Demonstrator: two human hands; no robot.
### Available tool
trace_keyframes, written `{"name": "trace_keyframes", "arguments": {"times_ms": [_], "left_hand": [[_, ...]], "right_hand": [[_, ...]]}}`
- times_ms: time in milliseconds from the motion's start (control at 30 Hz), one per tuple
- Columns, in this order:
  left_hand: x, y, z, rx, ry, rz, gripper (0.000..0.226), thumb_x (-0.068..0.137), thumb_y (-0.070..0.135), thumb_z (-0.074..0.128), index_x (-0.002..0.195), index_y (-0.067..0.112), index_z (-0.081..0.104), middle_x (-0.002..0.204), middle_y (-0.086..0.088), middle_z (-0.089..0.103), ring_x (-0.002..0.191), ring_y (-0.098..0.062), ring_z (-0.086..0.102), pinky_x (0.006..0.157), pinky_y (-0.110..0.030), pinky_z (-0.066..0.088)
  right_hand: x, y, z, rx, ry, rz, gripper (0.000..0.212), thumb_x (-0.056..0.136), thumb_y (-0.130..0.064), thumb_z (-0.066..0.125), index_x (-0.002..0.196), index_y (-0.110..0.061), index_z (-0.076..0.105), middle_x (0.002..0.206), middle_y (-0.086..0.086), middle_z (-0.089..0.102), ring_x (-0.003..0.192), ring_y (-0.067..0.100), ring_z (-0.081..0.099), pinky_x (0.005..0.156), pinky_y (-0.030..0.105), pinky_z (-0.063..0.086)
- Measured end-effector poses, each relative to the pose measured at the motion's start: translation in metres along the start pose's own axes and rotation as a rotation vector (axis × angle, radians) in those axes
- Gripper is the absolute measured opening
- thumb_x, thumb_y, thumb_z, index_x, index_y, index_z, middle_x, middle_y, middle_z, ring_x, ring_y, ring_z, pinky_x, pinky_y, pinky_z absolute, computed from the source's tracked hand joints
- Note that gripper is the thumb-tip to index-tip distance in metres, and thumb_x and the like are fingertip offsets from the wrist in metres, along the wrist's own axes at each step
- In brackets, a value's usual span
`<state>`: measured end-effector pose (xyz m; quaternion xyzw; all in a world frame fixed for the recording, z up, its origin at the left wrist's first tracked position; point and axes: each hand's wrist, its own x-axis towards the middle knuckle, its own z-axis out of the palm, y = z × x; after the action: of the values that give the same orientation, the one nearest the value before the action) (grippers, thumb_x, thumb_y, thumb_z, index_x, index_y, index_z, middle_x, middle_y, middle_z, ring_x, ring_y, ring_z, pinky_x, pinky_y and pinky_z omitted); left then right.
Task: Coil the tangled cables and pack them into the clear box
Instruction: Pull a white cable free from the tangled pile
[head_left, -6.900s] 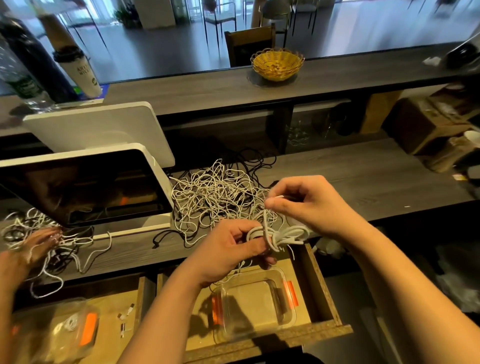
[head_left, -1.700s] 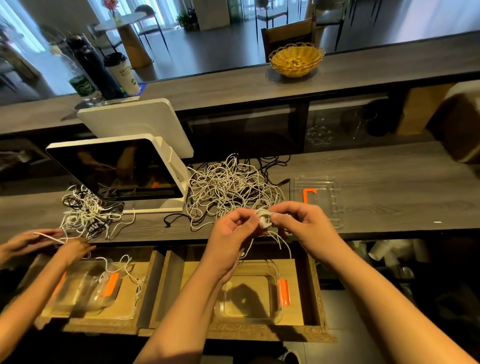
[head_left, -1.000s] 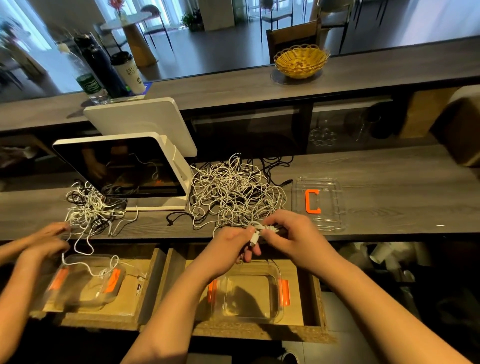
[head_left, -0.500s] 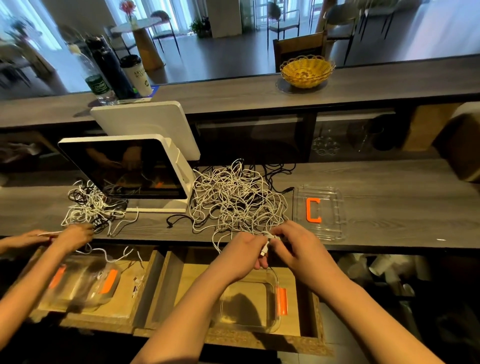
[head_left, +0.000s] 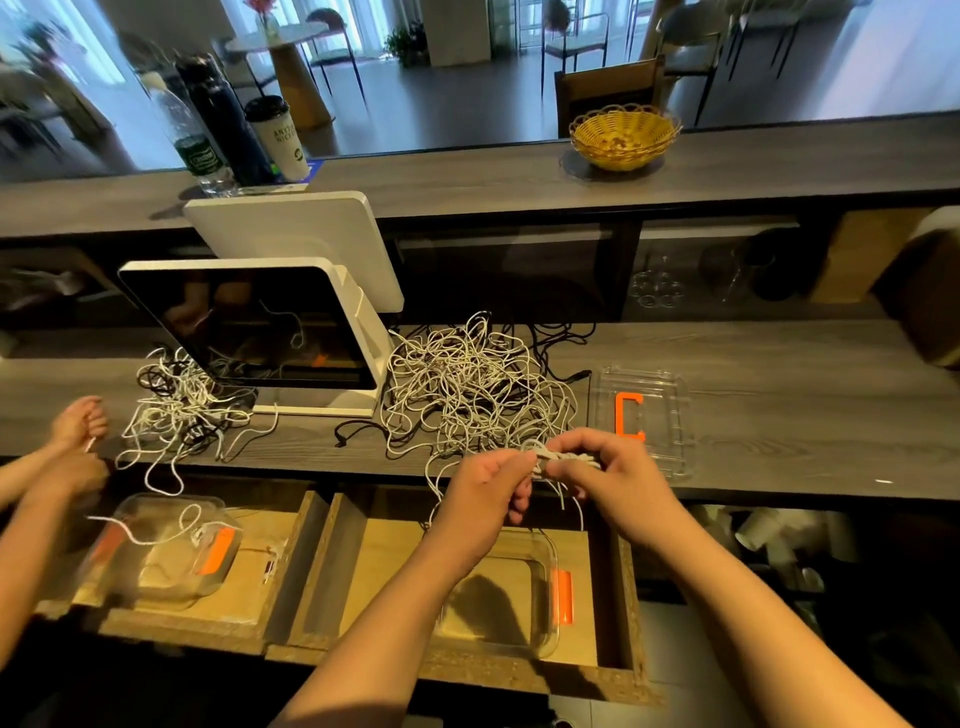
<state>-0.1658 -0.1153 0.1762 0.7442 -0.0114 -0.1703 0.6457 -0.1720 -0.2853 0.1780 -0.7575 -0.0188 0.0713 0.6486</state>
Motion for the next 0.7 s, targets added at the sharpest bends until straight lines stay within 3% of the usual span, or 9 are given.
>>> {"name": "trace_keyframes", "arguments": {"times_ms": [133,233,333,433,533,600,700], "left_hand": [[-0.013,0.011,0.002,-0.225,0.005,-0.028,0.035,0.103,0.016,0.045,0.077,0.016,0.068,0.063,-0.007,0.062,0.059,-0.02,0.059,0.068,-0.033,0.049],[-0.019,0.019,0.007,-0.416,-0.035,-0.055,0.053,0.102,0.017,0.042,0.057,0.016,0.07,0.06,-0.009,0.059,0.059,-0.021,0.055,0.062,-0.03,0.048],[-0.018,0.025,0.005,-0.523,-0.025,-0.081,0.058,0.102,0.016,0.042,0.049,0.015,0.064,0.055,-0.01,0.056,0.056,-0.02,0.053,0.058,-0.03,0.045],[-0.006,0.011,-0.012,-0.164,0.091,0.008,0.04,0.099,0.016,0.054,0.063,0.016,0.071,0.058,-0.009,0.062,0.057,-0.017,0.057,0.06,-0.03,0.047],[0.002,-0.003,-0.032,0.222,0.148,0.067,0.01,0.092,0.026,0.069,0.095,0.018,0.075,0.082,-0.006,0.072,0.073,-0.013,0.065,0.072,-0.024,0.05],[0.003,-0.011,-0.042,0.224,0.101,0.051,0.021,0.093,0.019,0.069,0.114,0.018,0.073,0.094,-0.003,0.076,0.084,-0.011,0.07,0.08,-0.021,0.053],[0.001,-0.026,-0.049,0.097,0.114,0.003,0.015,0.091,0.003,0.068,0.103,0.012,0.074,0.09,-0.009,0.075,0.074,-0.012,0.072,0.075,-0.021,0.057]], "right_hand": [[0.002,0.002,-0.007,0.279,-0.149,0.151,0.018,0.089,-0.013,0.067,0.105,-0.007,0.075,0.089,0.013,0.07,0.073,0.019,0.059,0.067,0.027,0.049],[-0.005,-0.001,-0.01,0.555,-0.275,0.219,0.037,0.085,-0.02,0.063,0.115,0.001,0.068,0.084,0.014,0.063,0.066,0.017,0.052,0.059,0.024,0.047],[-0.007,-0.007,-0.007,0.546,-0.289,0.188,0.032,0.087,-0.022,0.063,0.113,-0.005,0.07,0.083,0.013,0.064,0.067,0.016,0.056,0.062,0.026,0.048],[-0.001,-0.004,0.001,0.234,-0.122,0.117,0.016,0.09,-0.016,0.069,0.104,-0.01,0.072,0.092,0.019,0.07,0.08,0.021,0.063,0.075,0.033,0.052],[-0.001,-0.001,0.014,0.144,-0.015,0.066,0.013,0.088,-0.009,0.07,0.099,-0.014,0.073,0.084,0.002,0.072,0.071,0.006,0.065,0.064,0.019,0.05],[0.0,0.003,0.022,0.102,-0.021,0.045,0.016,0.087,-0.011,0.072,0.102,-0.017,0.074,0.088,-0.005,0.073,0.076,0.003,0.067,0.068,0.017,0.052],[0.01,0.024,0.029,-0.001,-0.022,0.062,0.031,0.083,-0.018,0.078,0.113,-0.023,0.071,0.099,-0.002,0.07,0.091,0.012,0.067,0.084,0.03,0.056]]}}
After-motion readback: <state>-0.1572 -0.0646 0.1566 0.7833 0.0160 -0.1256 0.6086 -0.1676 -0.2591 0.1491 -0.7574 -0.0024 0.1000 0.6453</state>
